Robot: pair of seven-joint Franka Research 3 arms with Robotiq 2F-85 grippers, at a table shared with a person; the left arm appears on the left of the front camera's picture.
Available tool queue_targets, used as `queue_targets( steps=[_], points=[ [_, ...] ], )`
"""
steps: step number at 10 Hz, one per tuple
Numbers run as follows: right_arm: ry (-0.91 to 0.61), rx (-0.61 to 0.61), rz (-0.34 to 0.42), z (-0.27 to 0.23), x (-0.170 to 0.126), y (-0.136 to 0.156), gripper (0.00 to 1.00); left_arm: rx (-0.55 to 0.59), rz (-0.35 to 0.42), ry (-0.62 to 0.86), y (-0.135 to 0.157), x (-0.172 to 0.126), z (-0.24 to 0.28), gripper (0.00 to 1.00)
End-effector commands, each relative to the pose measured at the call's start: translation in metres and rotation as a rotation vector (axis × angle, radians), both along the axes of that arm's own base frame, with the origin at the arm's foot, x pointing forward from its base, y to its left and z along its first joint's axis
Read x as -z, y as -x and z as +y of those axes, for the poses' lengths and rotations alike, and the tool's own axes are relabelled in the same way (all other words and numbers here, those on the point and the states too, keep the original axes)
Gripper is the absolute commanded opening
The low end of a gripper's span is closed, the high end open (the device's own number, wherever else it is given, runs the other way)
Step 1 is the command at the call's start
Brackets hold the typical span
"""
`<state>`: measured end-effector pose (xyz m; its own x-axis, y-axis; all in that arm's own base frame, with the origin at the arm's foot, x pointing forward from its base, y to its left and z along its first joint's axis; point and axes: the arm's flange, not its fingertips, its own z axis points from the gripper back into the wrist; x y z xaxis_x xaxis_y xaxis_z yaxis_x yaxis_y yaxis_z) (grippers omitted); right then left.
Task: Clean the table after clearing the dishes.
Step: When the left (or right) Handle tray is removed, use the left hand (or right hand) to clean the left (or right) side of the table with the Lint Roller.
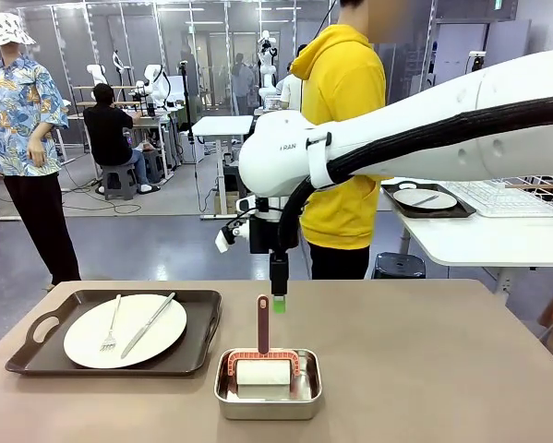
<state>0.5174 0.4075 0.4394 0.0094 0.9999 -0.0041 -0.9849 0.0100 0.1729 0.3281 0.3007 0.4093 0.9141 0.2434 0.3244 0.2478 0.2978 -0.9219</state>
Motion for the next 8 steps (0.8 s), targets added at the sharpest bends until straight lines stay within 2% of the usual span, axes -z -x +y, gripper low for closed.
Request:
queue_targets(
  steps=[1, 4, 8],
  points=[
    [0.018, -0.039, 0.012, 0.013, 0.005, 0.004, 1.0, 0.0, -0.008, 0.001, 0.002, -0.001, 0.001, 1.0],
    [0.018, -0.041, 0.018, 0.019, 0.026, 0.009, 1.0, 0.0, -0.008, 0.001, 0.002, -0.001, 0.001, 1.0],
    [0.009, -0.047, 0.021, 0.024, 0.036, 0.015, 1.0, 0.0, -0.008, 0.001, 0.002, -0.001, 0.001, 1.0]
  ],
)
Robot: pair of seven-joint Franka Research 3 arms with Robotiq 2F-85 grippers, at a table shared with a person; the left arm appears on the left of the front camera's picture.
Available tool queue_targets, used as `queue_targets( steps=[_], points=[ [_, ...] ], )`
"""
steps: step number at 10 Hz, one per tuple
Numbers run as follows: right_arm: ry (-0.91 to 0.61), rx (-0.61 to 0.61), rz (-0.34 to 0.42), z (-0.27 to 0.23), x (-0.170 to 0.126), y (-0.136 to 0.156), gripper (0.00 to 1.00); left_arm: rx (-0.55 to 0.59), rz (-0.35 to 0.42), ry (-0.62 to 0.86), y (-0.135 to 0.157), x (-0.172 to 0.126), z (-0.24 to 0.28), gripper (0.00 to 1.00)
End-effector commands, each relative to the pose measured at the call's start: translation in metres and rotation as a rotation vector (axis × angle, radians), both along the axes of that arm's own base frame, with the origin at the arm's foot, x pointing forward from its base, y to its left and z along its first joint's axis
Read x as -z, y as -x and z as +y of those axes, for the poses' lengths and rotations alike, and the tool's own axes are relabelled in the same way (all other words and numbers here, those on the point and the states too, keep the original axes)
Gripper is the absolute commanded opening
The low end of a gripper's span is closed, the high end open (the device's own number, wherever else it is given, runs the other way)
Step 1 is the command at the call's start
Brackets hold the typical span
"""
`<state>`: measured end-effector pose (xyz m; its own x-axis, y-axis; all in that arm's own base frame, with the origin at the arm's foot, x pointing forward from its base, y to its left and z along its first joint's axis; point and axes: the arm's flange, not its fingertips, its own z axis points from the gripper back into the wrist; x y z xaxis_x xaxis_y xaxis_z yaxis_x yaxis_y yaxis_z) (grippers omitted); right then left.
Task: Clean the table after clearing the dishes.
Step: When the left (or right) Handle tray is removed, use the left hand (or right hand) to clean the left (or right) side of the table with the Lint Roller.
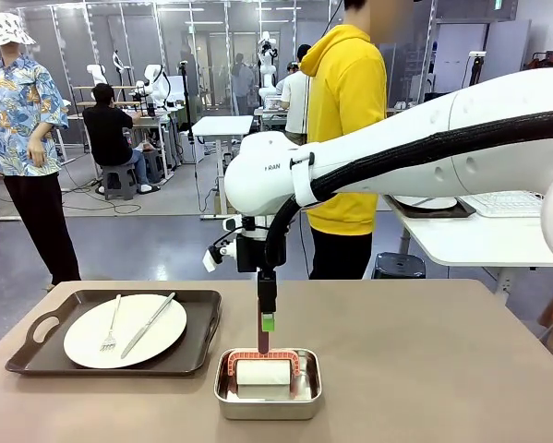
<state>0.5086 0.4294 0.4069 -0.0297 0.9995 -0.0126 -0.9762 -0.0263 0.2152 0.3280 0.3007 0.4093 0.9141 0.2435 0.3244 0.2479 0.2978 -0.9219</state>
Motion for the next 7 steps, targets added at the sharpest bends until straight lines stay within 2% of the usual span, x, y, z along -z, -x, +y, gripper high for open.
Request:
queue_targets(
  steps=[1, 2, 3, 6, 7],
  points=[
    [0.004, -0.008, -0.02, 0.0046, 0.0055, 0.0058, 1.0, 0.0, -0.008, 0.001, 0.0021, -0.0012, 0.0014, 1.0],
    [0.02, -0.007, -0.022, 0.0062, 0.0071, 0.0055, 1.0, 0.0, -0.008, 0.001, 0.0021, -0.0012, 0.0014, 1.0],
    [0.029, -0.006, -0.032, 0.0055, 0.008, 0.0054, 0.93, 0.0, -0.008, 0.001, 0.0021, -0.0012, 0.0014, 1.0],
    [0.019, -0.007, -0.037, 0.0031, 0.0082, 0.0073, 0.62, 0.0, -0.008, 0.001, 0.0021, -0.0012, 0.0014, 1.0],
    [0.017, -0.005, -0.038, 0.0046, 0.0083, 0.0075, 0.55, 0.0, -0.008, 0.001, 0.0021, -0.0012, 0.0014, 1.0]
  ],
)
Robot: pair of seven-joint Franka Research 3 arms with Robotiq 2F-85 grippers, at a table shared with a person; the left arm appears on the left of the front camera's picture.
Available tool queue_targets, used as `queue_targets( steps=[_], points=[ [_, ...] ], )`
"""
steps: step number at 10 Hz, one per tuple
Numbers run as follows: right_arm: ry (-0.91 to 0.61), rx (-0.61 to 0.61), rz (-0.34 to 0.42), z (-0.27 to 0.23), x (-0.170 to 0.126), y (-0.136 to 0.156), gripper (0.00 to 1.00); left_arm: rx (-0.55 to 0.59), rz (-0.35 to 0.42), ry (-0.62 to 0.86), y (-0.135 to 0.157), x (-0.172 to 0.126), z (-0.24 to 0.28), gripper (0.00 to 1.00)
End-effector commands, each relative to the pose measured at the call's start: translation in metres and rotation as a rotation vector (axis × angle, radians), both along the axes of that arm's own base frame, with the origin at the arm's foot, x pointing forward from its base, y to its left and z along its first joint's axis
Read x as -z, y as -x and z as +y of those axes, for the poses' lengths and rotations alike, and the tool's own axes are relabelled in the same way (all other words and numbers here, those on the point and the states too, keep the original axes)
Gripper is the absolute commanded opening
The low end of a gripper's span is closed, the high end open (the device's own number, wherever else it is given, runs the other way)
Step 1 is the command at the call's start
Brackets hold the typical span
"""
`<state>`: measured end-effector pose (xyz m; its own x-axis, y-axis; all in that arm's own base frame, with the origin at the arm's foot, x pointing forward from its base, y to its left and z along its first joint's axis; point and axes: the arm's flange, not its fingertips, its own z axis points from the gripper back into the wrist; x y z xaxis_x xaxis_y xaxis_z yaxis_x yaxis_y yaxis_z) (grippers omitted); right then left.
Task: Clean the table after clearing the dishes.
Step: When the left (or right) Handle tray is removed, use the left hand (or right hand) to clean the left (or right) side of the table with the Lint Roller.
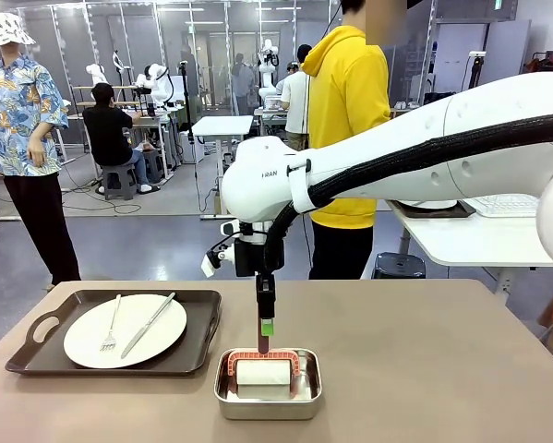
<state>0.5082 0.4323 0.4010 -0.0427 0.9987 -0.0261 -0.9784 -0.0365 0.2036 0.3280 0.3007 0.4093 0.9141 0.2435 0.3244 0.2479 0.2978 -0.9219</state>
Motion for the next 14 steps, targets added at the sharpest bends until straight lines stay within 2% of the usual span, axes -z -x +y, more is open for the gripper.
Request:
queue_targets(
  steps=[1, 2, 5, 6, 8, 9, 10, 11, 12, 13, 14],
  points=[
    [0.004, 0.009, -0.028, 0.003, 0.002, 0.007, 0.43, 0.0, -0.008, 0.001, 0.002, -0.001, 0.001, 1.0],
    [-0.001, 0.006, -0.031, 0.004, 0.001, 0.008, 0.36, 0.0, -0.008, 0.001, 0.002, -0.001, 0.001, 1.0],
    [-0.002, 0.013, -0.029, 0.002, -0.001, 0.009, 0.04, 0.0, -0.008, 0.001, 0.002, -0.001, 0.001, 1.0],
    [0.001, 0.021, -0.026, 0.002, -0.001, 0.008, 0.0, 0.0, -0.008, 0.001, 0.002, -0.001, 0.001, 1.0],
    [-0.008, 0.023, -0.037, 0.001, -0.006, 0.012, 0.0, 0.0, -0.008, 0.001, 0.002, -0.001, 0.001, 1.0],
    [-0.021, 0.024, -0.055, 0.0, -0.014, 0.017, 0.05, 0.0, -0.008, 0.001, 0.002, -0.001, 0.001, 1.0],
    [-0.024, 0.029, -0.072, -0.003, -0.023, 0.022, 0.05, 0.0, -0.008, 0.001, 0.002, -0.001, 0.001, 1.0],
    [-0.015, 0.061, -0.073, -0.004, -0.032, 0.027, 0.0, 0.0, -0.008, 0.001, 0.002, -0.001, 0.001, 1.0],
    [-0.025, 0.087, -0.096, -0.006, -0.047, 0.036, 0.05, 0.0, -0.008, 0.001, 0.002, -0.001, 0.001, 1.0],
    [-0.007, 0.111, -0.101, -0.008, -0.068, 0.046, 0.0, 0.0, -0.008, 0.001, 0.002, -0.001, 0.001, 1.0],
    [-0.03, 0.143, -0.093, -0.013, -0.086, 0.054, 0.0, 0.0, -0.008, 0.001, 0.002, -0.001, 0.001, 1.0]
  ],
)
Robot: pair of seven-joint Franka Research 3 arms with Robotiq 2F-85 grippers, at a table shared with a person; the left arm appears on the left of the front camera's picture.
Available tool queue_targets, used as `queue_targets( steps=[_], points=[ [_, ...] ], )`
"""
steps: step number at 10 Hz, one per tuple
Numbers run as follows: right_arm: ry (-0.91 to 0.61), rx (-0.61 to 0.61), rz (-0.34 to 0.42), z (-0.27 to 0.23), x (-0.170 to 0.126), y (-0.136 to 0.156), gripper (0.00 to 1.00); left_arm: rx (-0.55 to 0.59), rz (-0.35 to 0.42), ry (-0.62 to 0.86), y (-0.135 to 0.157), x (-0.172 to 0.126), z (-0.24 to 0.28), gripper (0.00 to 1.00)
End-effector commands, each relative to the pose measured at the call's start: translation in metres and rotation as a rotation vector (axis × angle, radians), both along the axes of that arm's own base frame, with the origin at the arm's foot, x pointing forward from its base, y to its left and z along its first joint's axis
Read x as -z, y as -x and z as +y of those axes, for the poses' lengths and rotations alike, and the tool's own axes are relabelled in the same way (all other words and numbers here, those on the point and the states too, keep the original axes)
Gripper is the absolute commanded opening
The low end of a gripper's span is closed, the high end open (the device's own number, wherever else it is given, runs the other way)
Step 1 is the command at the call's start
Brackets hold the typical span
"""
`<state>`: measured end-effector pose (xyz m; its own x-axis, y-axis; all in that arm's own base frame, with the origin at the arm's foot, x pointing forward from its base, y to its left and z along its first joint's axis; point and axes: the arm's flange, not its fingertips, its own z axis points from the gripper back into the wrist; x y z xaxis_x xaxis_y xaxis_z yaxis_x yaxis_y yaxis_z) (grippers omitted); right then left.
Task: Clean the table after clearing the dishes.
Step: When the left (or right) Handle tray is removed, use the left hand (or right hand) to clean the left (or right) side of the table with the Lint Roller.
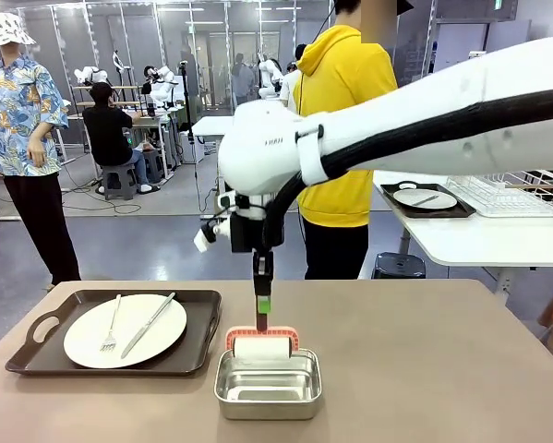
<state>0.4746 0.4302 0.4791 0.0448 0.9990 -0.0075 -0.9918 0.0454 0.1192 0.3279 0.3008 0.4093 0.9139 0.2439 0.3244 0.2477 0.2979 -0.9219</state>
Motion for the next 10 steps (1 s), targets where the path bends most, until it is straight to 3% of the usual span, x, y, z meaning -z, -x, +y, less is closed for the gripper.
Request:
queue_targets(
  steps=[1, 2, 3, 4, 10],
  points=[
    [-0.042, 0.104, -0.016, -0.019, -0.025, 0.026, 0.0, 0.001, -0.008, 0.001, 0.002, -0.001, 0.001, 1.0],
    [-0.058, 0.169, -0.039, -0.029, -0.039, 0.029, 0.0, 0.001, -0.008, 0.001, 0.002, -0.001, 0.001, 1.0],
    [-0.086, 0.316, -0.05, -0.048, -0.056, 0.028, 0.0, 0.001, -0.008, 0.001, 0.002, -0.001, 0.001, 1.0],
    [-0.122, 0.362, -0.046, -0.062, -0.063, 0.028, 0.0, 0.001, -0.008, 0.001, 0.002, -0.001, 0.001, 1.0],
    [-0.104, 0.321, -0.03, -0.061, -0.079, 0.012, 0.0, 0.001, -0.008, 0.001, 0.002, -0.001, 0.001, 1.0]
  ],
)
